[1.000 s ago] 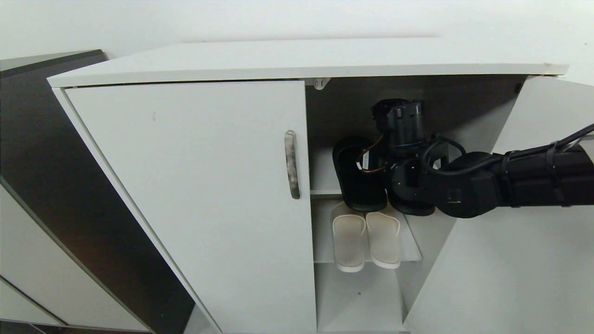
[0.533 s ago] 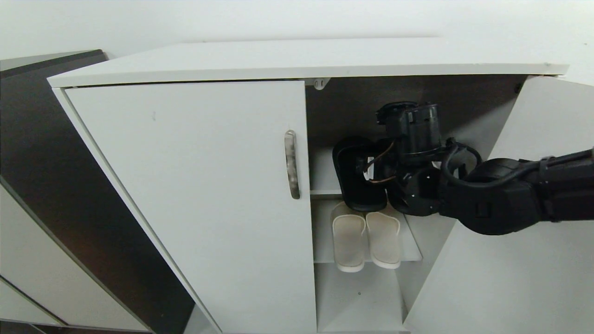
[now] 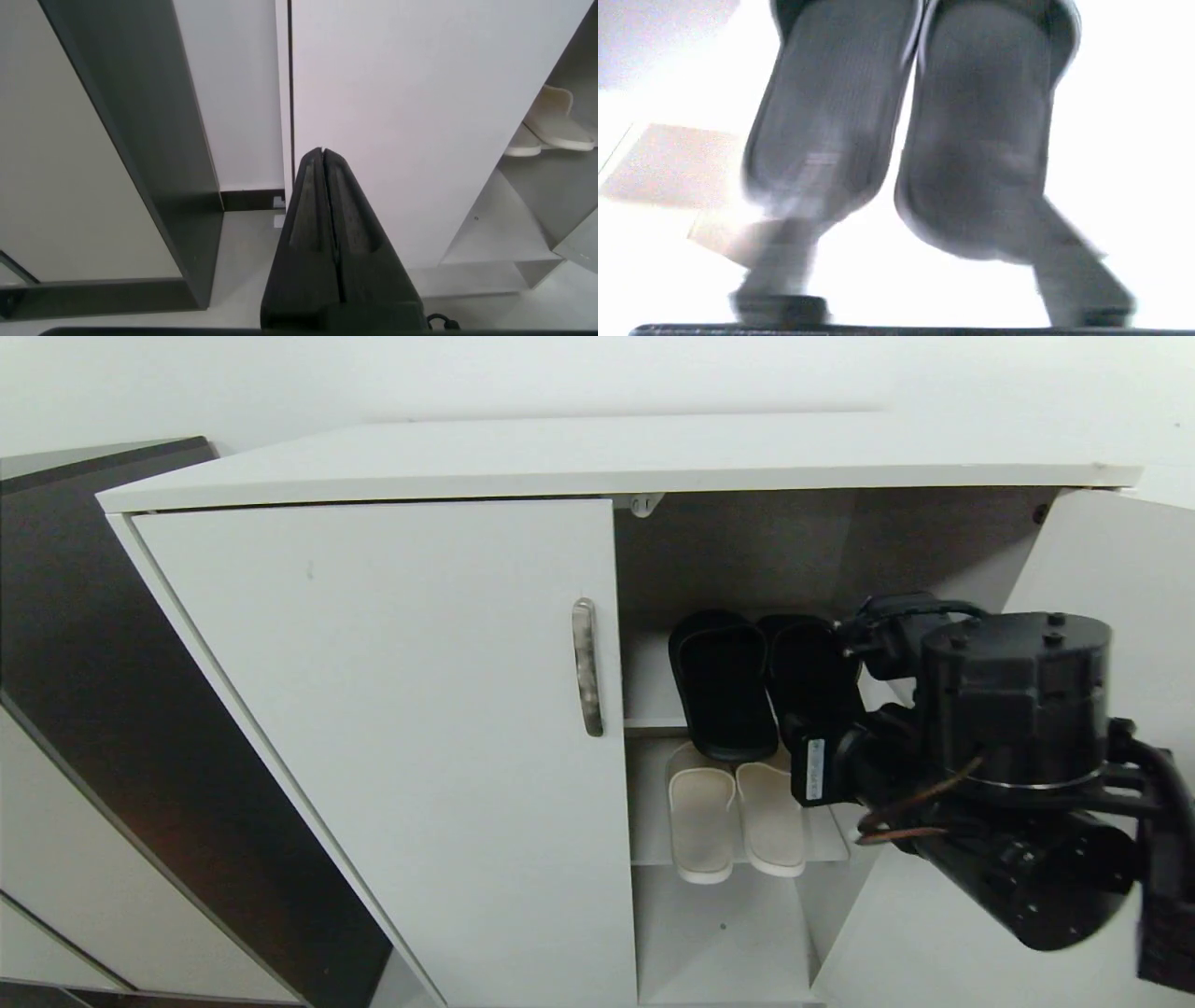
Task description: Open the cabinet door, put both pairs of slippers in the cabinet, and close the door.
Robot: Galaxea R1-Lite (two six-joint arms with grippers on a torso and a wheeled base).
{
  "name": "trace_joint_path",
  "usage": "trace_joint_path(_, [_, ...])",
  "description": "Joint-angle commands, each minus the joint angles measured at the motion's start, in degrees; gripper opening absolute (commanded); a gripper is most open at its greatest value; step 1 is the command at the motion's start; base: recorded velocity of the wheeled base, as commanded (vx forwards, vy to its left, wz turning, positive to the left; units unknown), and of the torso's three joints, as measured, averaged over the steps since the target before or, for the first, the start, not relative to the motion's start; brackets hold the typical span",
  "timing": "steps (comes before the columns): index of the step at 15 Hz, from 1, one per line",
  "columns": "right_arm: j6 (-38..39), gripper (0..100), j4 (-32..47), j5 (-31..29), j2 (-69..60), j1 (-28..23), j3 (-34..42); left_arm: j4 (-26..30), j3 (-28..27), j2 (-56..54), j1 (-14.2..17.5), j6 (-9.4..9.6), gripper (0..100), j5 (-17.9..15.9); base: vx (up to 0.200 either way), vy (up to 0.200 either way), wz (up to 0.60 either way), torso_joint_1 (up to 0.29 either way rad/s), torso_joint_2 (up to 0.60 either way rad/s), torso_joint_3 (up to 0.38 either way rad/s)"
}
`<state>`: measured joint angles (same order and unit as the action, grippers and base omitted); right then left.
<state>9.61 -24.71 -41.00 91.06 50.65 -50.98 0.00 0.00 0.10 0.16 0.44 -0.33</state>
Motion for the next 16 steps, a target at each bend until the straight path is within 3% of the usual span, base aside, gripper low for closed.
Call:
trace_joint_path(1, [0.06,0,-0.34,0.39,-7.04,2.52,5.81,0.0,0.0,-0.01,0.02,0.0,0,-0.02,0.0,0.0,0.0,0.0,0.0,0.0])
trace_joint_path(9, [2.0,0,-0.34,3.73,-5.81,4.46,8.97,0.0,0.0,-0.01,0.02,0.0,0,-0.02,0.0,0.0,0.0,0.0,0.0,0.0])
trace_joint_path(16, [2.17,0,-0.34,3.56,-5.72,5.95,7.83,0.09,0.0,-0.01,0.02,0.0,0,-0.11,-0.2,0.0,0.0,0.002,0.0,0.003])
